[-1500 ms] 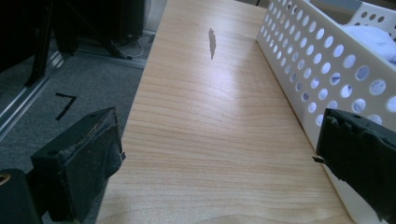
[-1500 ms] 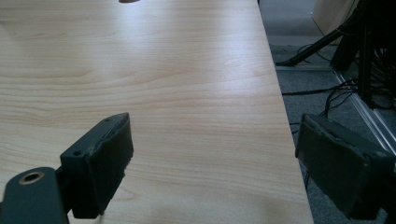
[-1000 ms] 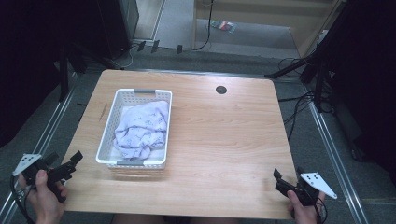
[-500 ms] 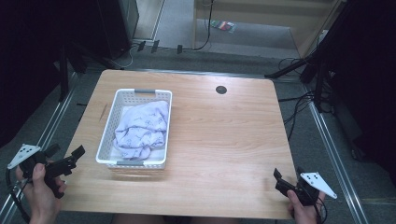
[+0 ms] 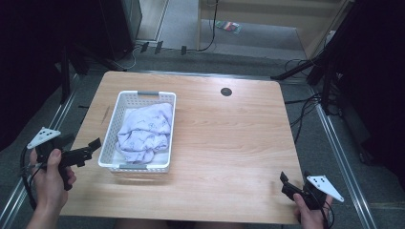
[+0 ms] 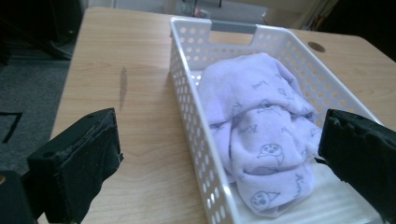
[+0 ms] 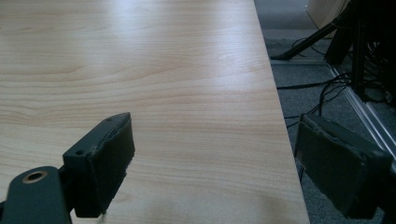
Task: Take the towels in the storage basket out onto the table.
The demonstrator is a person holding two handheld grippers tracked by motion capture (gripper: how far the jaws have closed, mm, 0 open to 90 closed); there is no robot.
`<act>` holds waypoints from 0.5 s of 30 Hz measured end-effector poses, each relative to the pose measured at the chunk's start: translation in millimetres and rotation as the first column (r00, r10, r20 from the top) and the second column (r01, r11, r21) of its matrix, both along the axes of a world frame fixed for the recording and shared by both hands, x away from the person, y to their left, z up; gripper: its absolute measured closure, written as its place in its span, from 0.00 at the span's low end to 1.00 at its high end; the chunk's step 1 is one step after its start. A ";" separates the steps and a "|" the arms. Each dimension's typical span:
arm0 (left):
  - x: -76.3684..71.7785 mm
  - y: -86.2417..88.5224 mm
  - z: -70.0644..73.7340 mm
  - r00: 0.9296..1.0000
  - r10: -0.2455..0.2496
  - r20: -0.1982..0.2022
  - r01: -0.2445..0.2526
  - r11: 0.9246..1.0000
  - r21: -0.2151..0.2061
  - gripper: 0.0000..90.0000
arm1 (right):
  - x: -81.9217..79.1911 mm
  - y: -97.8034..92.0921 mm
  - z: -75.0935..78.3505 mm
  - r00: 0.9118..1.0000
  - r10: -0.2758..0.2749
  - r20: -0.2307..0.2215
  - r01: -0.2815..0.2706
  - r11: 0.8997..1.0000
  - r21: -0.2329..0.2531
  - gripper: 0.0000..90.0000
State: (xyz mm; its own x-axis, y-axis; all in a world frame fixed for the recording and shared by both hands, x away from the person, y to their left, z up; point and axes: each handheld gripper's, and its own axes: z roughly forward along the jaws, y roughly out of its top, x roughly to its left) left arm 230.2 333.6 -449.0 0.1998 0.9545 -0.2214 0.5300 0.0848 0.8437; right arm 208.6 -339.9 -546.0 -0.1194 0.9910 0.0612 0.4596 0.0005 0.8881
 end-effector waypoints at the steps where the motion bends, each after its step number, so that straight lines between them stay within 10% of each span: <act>1: 2.5 -3.1 2.1 1.000 -0.011 -0.010 0.011 1.000 0.010 0.00 | 0.0 -0.1 0.0 1.000 0.001 0.000 -0.001 1.000 0.001 0.14; 15: 52.0 -54.7 11.6 0.972 -0.127 -0.198 0.148 0.985 0.091 0.00 | 0.2 -0.1 0.0 1.000 0.005 0.000 -0.005 1.000 0.001 0.14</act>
